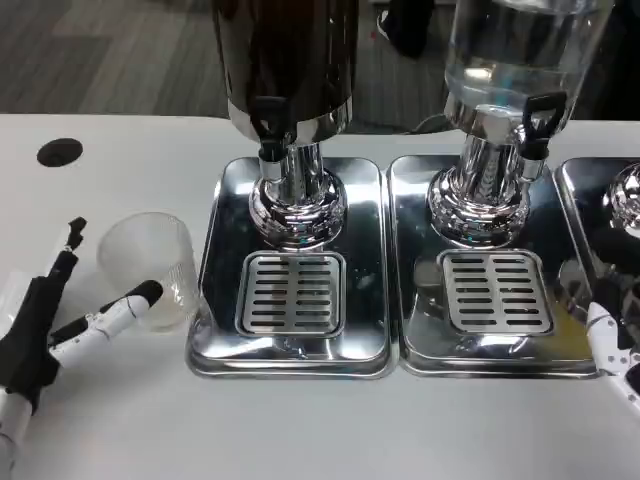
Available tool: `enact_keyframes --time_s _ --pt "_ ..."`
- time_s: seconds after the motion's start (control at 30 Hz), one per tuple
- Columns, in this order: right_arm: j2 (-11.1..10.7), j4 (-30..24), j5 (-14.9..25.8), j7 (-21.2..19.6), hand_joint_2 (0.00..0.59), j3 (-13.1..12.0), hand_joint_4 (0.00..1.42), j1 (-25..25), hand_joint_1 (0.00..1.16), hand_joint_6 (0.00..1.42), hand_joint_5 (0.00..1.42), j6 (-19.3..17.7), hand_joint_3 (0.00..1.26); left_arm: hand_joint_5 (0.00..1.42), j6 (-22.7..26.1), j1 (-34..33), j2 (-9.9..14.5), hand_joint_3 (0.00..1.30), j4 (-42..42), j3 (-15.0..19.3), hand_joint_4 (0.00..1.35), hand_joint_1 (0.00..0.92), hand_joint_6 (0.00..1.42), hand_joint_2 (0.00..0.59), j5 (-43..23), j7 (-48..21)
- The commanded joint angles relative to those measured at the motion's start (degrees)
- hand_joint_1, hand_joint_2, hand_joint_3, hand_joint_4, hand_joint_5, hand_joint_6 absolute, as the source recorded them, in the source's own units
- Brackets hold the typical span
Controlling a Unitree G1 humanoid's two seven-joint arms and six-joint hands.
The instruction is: Grasp the cup under the faucet to collect the drink, then remove the cup.
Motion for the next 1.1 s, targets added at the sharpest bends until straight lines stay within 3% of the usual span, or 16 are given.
enact_keyframes --time_s 0.03,0.53,0.87,1.1 --pt "-0.44 -0.10 0.75 0.18 0.452 -0.83 0.39 -0.71 0.73 0.39 0.34 -1.26 0.41 0.06 0.83 -1.76 -0.05 0.00 1.49 -0.83 0.00 0.370 0.07 0.076 0.97 1.10" --pt "-0.15 0.84 1.03 -0.08 0.452 -0.65 0.39 -2.28 0.73 0.39 0.34 -1.65 0.41 0.06 0.37 -3.42 0.35 0.00 1.17 -4.70 0.00 0.371 0.08 0.077 4.32 1.59" --pt "0.09 0.39 0.85 -0.19 0.452 -0.56 0.39 -2.78 0.73 0.39 0.34 -1.89 0.41 0.06 0.40 -3.06 0.90 0.00 1.48 -4.18 0.00 0.370 0.09 0.079 2.75 1.85" --pt "0.26 0.24 0.35 -0.24 0.452 -0.10 0.39 -3.06 0.73 0.39 0.34 -1.82 0.41 0.08 0.97 -3.02 0.00 0.00 1.39 -3.69 0.00 0.341 0.09 0.097 2.32 3.02"
